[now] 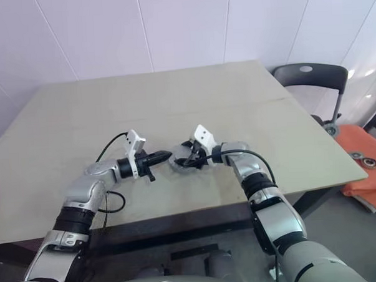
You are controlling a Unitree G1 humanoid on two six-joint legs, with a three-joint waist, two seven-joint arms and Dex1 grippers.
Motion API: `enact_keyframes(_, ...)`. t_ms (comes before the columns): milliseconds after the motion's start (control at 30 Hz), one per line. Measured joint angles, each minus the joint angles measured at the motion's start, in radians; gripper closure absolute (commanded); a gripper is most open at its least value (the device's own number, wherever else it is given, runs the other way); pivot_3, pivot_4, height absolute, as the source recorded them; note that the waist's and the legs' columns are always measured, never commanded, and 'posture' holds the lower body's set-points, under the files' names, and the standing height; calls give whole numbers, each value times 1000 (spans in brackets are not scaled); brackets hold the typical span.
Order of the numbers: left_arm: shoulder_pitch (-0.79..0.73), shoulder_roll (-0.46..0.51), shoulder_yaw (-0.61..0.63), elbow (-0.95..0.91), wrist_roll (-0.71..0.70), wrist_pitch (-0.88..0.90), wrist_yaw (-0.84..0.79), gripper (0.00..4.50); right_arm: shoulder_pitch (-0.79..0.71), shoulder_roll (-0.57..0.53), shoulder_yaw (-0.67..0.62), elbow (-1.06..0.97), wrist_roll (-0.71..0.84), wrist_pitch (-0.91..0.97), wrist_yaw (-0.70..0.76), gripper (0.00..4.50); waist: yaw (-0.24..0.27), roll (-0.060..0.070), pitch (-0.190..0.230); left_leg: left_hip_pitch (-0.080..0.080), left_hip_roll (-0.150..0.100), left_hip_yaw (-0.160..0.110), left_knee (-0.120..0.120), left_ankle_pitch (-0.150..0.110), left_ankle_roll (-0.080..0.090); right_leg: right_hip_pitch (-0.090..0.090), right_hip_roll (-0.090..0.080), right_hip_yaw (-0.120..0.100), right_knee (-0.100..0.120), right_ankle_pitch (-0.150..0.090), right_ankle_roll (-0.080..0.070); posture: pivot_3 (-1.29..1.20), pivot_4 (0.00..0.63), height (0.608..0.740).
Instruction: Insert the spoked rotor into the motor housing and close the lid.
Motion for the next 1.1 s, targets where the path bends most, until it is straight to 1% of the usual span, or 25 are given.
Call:
enact_keyframes(300, -87, -78, -11, 168, 85, -109, 50, 4500, 3, -2, -5, -1, 0, 1, 0, 1255, 1, 0, 0, 1, 0, 0, -1, 0, 0, 1, 0, 0, -2, 0, 0, 0, 0, 740)
enact_keyframes(467, -110, -99, -22, 225, 142, -186, 74, 4500, 5, -5, -8, -2, 0, 4, 1, 1255, 1, 0, 0, 2, 0, 0, -1, 0, 0, 3, 0, 0, -2, 0, 0, 0, 0, 740)
enact_keyframes(633, -109, -100, -38, 219, 152, -187, 51, 4500, 5, -7, -9, -3, 0, 10, 2, 1255, 2, 0, 0, 2, 0, 0, -1, 0, 0, 3, 0, 0, -2, 0, 0, 0, 0, 740)
enact_keyframes(767, -86, -94, -52, 170, 145, -160, 5, 4500, 7, -7, -8, -6, 0, 11, 5, 1255, 2, 0, 0, 2, 0, 0, -1, 0, 0, 4, -1, 0, -3, -1, 1, 0, 0, 740)
enact_keyframes(867, -80, -73, -59, 143, 148, -140, -11, 4500, 11, -7, -8, -15, 0, 11, 8, 1255, 1, 0, -1, 2, 0, 0, -3, 0, 0, 3, -1, 0, -3, -1, 1, 0, 0, 740)
enact_keyframes(1100, -89, -75, -80, 163, 187, -182, 3, 4500, 16, -10, -8, -19, -2, 20, 5, 1255, 3, -1, -2, 4, -1, 0, -2, 0, 0, 5, -2, 0, -4, -1, 2, 0, 0, 740)
